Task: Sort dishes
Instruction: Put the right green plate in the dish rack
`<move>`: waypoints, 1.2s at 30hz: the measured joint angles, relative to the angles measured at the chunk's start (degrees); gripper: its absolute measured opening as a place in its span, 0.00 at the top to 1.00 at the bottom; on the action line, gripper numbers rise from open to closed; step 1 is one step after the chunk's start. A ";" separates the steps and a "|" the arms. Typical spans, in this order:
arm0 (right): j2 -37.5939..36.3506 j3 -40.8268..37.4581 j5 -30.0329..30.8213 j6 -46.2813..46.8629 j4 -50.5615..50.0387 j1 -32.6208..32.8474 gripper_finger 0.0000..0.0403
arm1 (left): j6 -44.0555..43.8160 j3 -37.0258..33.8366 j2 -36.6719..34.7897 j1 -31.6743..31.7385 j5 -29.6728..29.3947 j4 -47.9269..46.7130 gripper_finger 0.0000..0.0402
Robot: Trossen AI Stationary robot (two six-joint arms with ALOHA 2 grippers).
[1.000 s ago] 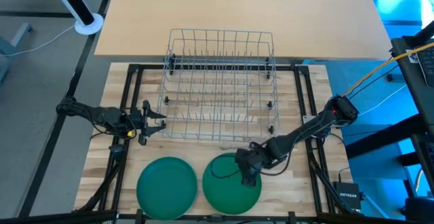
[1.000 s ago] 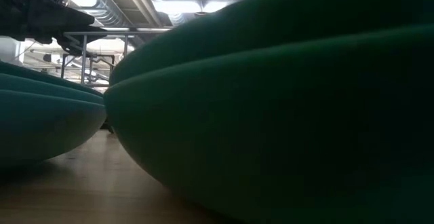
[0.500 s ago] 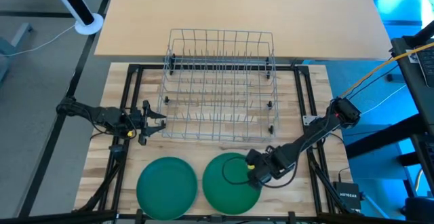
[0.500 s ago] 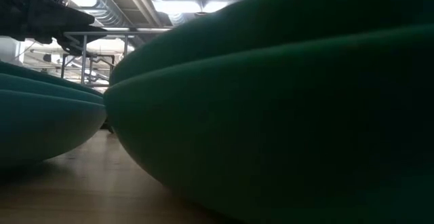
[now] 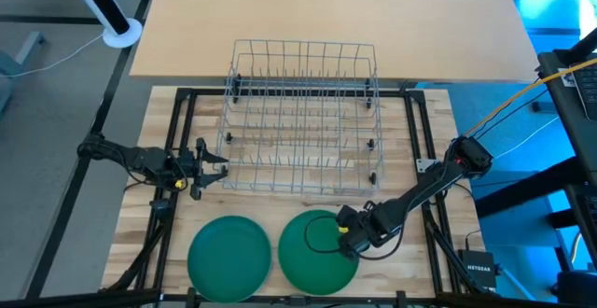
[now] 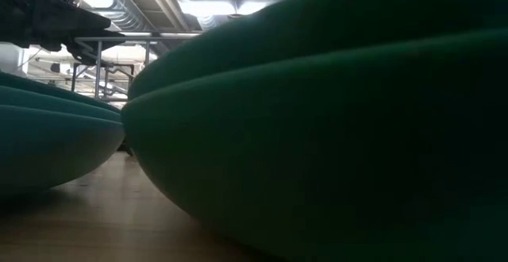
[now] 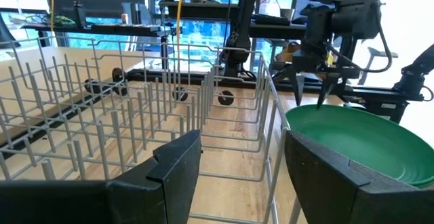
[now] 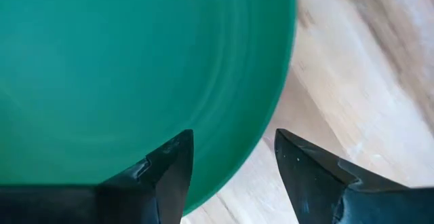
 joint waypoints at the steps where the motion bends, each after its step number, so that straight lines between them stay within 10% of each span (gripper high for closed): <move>1: 0.15 0.00 0.00 0.00 0.09 0.00 0.47 | 0.00 0.00 0.00 0.02 0.00 0.02 0.49; 14: 3.11 -0.02 -3.47 1.53 1.36 0.00 0.48 | 0.00 0.00 0.00 0.02 -0.02 0.02 0.49; 28: 2.98 0.01 -2.64 2.41 1.43 -0.17 0.92 | 0.39 0.00 0.00 0.02 0.00 0.02 0.49; 36: 2.94 0.02 -1.90 2.93 1.36 -0.11 0.91 | 0.39 0.00 0.00 0.00 0.00 0.02 0.49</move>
